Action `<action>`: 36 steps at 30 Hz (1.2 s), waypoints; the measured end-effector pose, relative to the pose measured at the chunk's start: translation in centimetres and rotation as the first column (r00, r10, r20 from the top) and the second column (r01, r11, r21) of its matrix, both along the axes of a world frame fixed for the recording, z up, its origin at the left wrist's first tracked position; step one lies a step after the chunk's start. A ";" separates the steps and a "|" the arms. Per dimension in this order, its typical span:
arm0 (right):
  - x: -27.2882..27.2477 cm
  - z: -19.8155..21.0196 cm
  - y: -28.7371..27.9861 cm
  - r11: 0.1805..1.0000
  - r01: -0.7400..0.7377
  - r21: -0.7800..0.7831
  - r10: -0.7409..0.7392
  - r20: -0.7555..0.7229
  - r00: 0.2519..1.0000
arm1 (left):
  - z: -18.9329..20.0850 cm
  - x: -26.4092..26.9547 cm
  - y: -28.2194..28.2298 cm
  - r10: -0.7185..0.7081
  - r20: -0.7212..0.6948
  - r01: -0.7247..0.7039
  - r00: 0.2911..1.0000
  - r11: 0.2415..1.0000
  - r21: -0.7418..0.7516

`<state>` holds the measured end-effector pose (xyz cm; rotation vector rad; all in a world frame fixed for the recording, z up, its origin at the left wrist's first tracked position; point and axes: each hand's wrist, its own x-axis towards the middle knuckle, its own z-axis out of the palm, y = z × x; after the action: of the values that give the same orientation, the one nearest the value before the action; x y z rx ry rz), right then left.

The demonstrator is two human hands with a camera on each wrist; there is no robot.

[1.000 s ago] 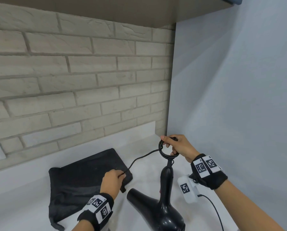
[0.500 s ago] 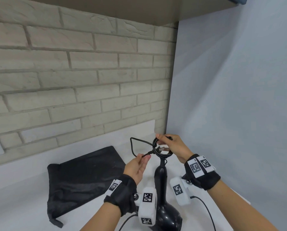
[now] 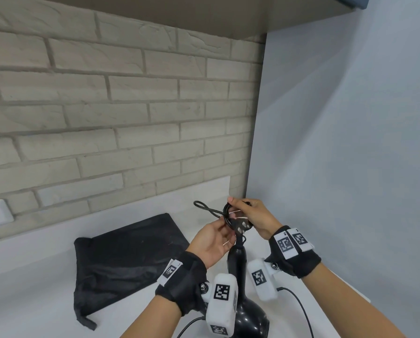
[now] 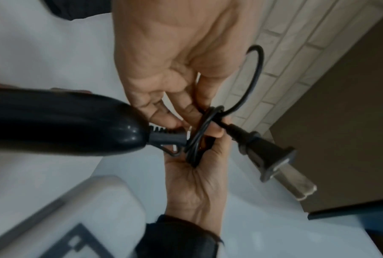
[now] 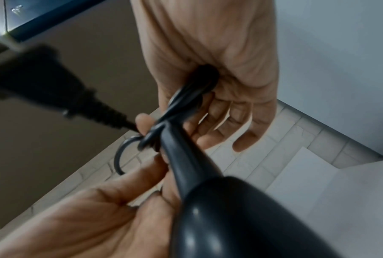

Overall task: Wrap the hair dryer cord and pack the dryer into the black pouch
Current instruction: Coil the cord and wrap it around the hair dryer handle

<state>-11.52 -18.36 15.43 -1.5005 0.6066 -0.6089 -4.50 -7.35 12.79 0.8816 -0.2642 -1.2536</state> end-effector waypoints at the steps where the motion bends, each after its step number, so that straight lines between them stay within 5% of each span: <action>1: 0.1 0.0 0.0 1.000 -0.001 -0.005 0.002 0.005 1.000 | 0.1 0.0 0.1 -0.020 0.013 0.020 1.000 1.000 -0.022; 14: 0.9 0.0 -0.6 0.986 0.141 -0.083 -0.138 0.039 0.990 | 0.8 0.1 0.5 -0.101 0.498 0.071 0.861 0.994 0.078; 21: 1.2 0.0 -0.8 0.982 0.188 -0.010 -0.186 0.106 0.977 | -0.1 0.1 2.4 -0.170 0.738 0.034 0.653 0.980 0.195; 26: 1.6 0.2 0.1 0.981 0.189 -0.038 -0.184 0.099 0.978 | 0.4 -0.4 3.1 -0.121 0.690 -0.008 0.714 0.984 0.180; 33: 1.2 0.7 1.2 0.976 0.197 -0.095 -0.191 0.074 0.979 | 0.7 -1.1 2.8 -0.100 0.907 -0.057 0.410 0.989 0.135; 36: 0.9 0.6 0.9 0.971 0.223 -0.088 -0.216 0.083 0.973 | 0.0 -0.1 4.5 -0.252 0.944 0.057 0.214 0.968 0.246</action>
<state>-10.60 -17.45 16.01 -1.5050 0.7002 -0.8712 -4.62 -2.84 12.76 1.7851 -1.3429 -0.6926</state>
